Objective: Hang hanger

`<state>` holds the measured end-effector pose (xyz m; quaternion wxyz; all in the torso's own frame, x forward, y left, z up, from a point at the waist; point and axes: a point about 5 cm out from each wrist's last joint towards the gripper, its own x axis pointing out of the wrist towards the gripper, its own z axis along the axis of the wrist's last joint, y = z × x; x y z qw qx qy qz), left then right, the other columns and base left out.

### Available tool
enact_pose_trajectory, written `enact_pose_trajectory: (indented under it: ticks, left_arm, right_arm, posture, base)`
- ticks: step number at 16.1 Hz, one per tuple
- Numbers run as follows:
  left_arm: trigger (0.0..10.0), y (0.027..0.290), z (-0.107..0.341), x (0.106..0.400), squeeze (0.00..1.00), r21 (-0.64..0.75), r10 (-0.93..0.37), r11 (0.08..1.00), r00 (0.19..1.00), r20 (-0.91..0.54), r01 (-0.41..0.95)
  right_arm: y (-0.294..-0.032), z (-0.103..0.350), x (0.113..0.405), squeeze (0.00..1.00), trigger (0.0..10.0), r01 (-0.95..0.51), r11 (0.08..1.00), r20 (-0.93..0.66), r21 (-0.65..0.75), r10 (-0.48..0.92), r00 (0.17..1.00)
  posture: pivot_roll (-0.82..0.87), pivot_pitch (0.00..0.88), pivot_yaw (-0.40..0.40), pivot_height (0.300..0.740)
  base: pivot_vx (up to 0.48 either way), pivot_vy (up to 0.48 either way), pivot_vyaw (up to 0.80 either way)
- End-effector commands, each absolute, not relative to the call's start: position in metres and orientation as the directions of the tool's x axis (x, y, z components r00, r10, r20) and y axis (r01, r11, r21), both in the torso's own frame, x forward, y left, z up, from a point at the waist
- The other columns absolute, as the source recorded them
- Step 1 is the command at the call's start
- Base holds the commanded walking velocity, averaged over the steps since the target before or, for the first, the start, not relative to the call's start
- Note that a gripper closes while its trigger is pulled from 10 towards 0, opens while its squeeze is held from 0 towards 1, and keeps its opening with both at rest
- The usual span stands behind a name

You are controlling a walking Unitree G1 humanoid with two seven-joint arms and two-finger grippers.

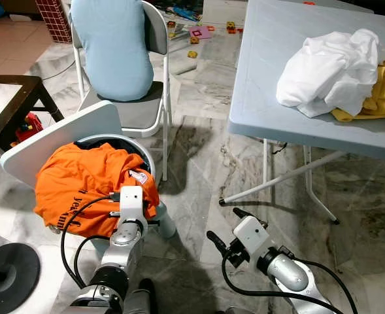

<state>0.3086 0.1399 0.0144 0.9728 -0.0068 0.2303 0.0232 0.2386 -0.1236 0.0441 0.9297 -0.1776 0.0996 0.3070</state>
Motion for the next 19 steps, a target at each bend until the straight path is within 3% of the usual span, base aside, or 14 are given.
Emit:
enact_pose_trajectory:
  ticks: [1, 6, 9, 11, 15, 19]
  left_arm:
    - [0.0, 0.14, 0.002, 0.299, 0.0, -0.006, 0.043, 0.999, 0.862, -0.505, -0.054]
    - [0.0, 0.148, 0.013, 0.297, 0.0, 0.018, 0.066, 0.998, 0.896, -0.438, -0.065]
    - [0.0, 0.168, 0.035, 0.28, 0.0, 0.182, 0.076, 0.983, 0.951, -0.301, -0.021]
    - [0.0, 0.176, 0.057, 0.276, 0.0, 0.381, 0.038, 0.924, 0.985, -0.17, 0.031]
    - [0.0, 0.183, 0.096, 0.271, 0.0, 0.623, -0.054, 0.779, 0.997, -0.049, 0.073]
    - [0.0, 0.178, 0.14, 0.284, 0.0, 0.661, -0.133, 0.748, 0.989, 0.066, 0.057]
  right_arm:
    - [-0.125, 0.041, 0.237, 0.0, 10.0, -0.615, 0.741, -0.316, -0.27, 0.535, 0.784]
    - [-0.126, 0.041, 0.24, 0.0, 10.0, -0.613, 0.742, -0.314, -0.271, 0.534, 0.785]
    - [-0.12, 0.041, 0.245, 0.0, 10.0, -0.616, 0.743, -0.302, -0.262, 0.543, 0.784]
    - [-0.115, 0.041, 0.25, 0.0, 10.0, -0.619, 0.743, -0.294, -0.253, 0.551, 0.781]
    - [-0.104, 0.042, 0.264, 0.0, 10.0, -0.625, 0.742, -0.274, -0.242, 0.566, 0.778]
    - [-0.096, 0.043, 0.274, 0.0, 10.0, -0.619, 0.752, -0.253, -0.227, 0.568, 0.783]
  posture:
    - [-0.13, 0.203, -0.018, 0.74]
    - [-0.11, 0.188, -0.016, 0.74]
    - [-0.08, 0.178, -0.015, 0.74]
    - [-0.03, 0.162, -0.015, 0.74]
    - [0.03, 0.125, -0.005, 0.74]
    - [0.06, 0.103, 0.0, 0.74]
  base:
    - [0.0, 0.0, 0.0]
    - [0.0, 0.0, 0.0]
    - [0.0, 0.0, 0.0]
    - [0.0, 0.0, 0.0]
    - [0.0, 0.0, 0.0]
    - [0.0, 0.0, 0.0]
